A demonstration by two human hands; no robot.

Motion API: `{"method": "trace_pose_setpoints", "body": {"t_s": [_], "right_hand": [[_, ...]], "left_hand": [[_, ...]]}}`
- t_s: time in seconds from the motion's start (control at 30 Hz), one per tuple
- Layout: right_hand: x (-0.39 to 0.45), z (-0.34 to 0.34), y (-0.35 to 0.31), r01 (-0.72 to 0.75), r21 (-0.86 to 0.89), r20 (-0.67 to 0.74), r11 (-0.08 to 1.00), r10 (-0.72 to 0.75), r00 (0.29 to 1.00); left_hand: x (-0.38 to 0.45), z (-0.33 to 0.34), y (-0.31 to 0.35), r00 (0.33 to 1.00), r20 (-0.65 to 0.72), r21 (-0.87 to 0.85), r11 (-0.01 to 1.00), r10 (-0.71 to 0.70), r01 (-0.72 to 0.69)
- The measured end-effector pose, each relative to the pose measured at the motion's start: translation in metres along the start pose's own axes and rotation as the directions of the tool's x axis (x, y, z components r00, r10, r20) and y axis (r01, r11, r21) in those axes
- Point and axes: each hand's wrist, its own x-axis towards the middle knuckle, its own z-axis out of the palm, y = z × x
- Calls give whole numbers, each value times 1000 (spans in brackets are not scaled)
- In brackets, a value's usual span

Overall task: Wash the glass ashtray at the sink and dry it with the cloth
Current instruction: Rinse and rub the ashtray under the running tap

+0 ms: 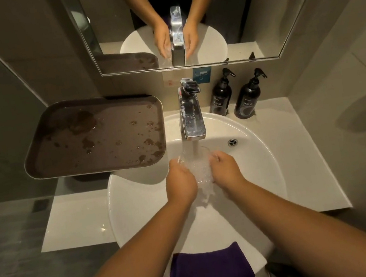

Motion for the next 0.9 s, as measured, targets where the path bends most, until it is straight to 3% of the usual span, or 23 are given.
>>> {"method": "trace_pose_setpoints", "body": {"t_s": [0.07,0.27,0.33,0.4,0.5,0.6,0.7,0.8,0.83,0.9], "right_hand": [[-5,0,8,-50,22,32,999,49,998],[6,-17,0,107,-194,409,975,-18,913],[13,-19,-5,131,-209,422,969,-32,906],[13,-17,-8,131,-141,321,981,-80,944],[7,-1,-5,-5,60,88,998,0,996],[4,1,-1,-69,81,109,994,60,992],[7,-10,-4,1,-33,268,999,8,963],[14,-18,-7,94,-254,455,963,34,890],[16,-20,-9,105,-292,481,951,51,875],[18,-20,-10,100,-265,443,959,29,896]], "left_hand": [[0,-2,-1,994,111,-37,999,16,-12],[28,-29,0,905,425,297,949,-34,-104],[29,-28,3,916,401,339,930,-3,-145],[24,-22,1,968,244,321,937,59,-138],[8,-6,-3,999,24,47,999,26,-27],[2,-3,-5,994,109,-51,999,14,-8],[15,-15,-5,961,266,113,988,74,-107],[24,-26,0,879,476,275,953,-19,-128],[23,-26,2,862,505,299,947,-52,-118],[22,-23,4,896,445,311,939,-8,-146]]}}
